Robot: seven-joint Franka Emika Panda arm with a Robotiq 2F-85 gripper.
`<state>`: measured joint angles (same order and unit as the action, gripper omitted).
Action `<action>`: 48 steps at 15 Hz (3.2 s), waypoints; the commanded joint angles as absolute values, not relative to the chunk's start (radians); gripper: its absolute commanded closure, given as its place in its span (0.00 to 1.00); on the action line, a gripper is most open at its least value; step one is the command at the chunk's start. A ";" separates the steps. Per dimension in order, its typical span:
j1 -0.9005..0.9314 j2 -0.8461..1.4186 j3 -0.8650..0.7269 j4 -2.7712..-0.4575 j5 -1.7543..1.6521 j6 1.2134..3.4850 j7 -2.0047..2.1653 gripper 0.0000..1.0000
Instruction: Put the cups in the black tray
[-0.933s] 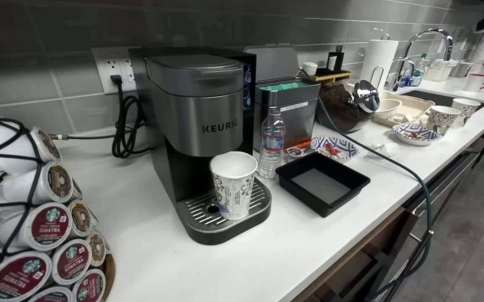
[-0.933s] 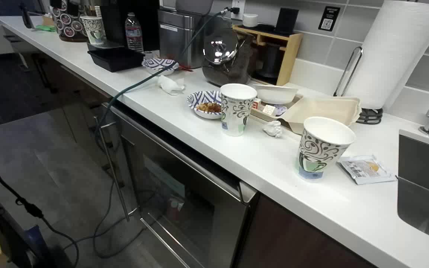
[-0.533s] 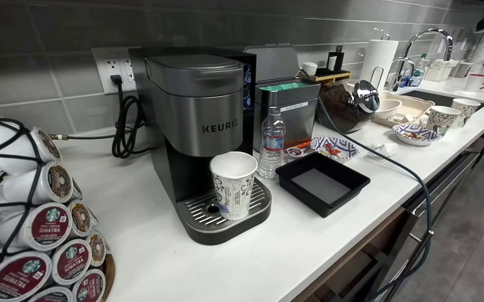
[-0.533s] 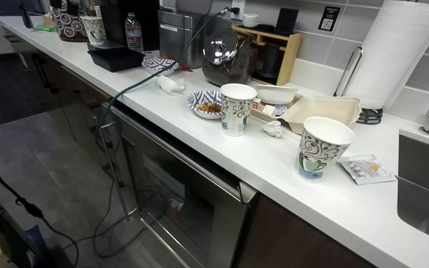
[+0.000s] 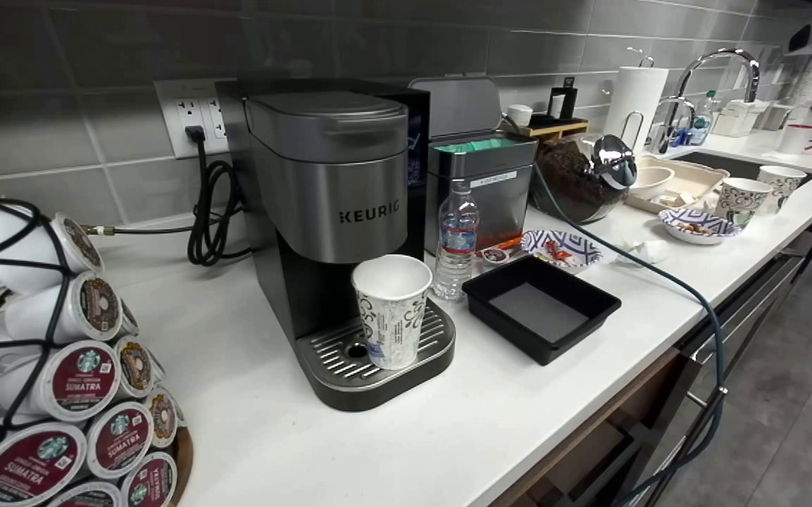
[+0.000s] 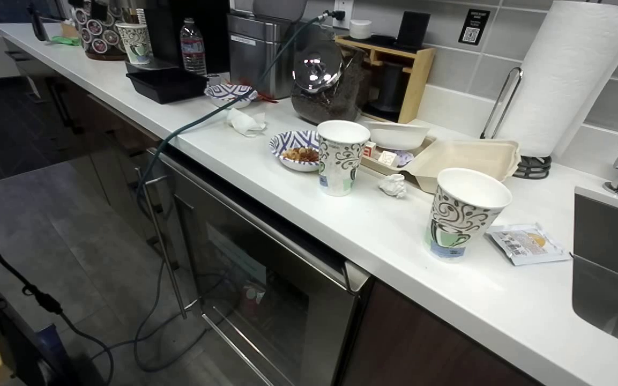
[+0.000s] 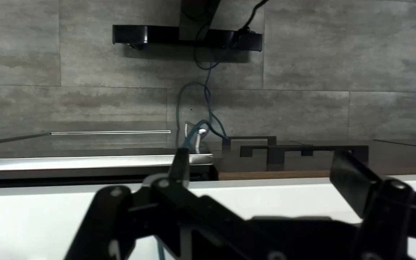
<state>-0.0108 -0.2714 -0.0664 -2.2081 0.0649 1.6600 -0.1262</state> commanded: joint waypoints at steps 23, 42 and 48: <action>0.226 0.051 0.336 -2.014 0.146 2.483 1.041 0.00; 0.313 0.284 0.248 -1.889 0.087 2.543 1.040 0.00; 0.304 0.317 0.239 -1.883 0.138 2.572 0.978 0.00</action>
<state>0.2999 0.2938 0.2464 -1.8851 0.0919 2.5541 1.0236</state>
